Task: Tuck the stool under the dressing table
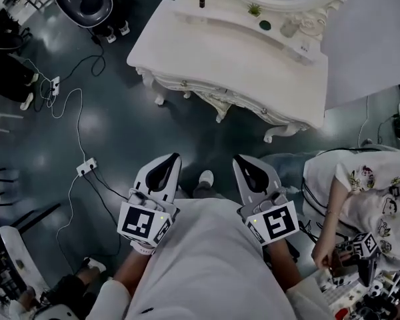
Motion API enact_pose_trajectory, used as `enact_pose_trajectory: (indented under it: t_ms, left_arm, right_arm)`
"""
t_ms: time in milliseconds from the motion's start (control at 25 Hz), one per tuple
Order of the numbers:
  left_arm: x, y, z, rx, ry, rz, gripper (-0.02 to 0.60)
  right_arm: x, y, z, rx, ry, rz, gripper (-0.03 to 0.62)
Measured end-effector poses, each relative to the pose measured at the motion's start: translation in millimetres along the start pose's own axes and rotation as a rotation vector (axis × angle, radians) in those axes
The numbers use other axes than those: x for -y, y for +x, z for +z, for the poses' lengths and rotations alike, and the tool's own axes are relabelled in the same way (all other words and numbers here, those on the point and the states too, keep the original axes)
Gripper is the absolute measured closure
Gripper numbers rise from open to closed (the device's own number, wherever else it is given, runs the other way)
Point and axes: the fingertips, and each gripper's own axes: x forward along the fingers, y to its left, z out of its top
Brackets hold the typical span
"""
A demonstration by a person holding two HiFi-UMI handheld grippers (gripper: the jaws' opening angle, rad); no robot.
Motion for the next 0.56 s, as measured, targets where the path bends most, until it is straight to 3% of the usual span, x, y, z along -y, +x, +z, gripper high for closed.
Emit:
enact_pose_trajectory:
  t_ms: [560]
  left_arm:
    - [-2.7,-15.0,-3.8,0.017,-0.012,0.024,0.572]
  right_arm:
    - [-16.1,2.6,-3.4,0.001,-0.008,0.028,0.583]
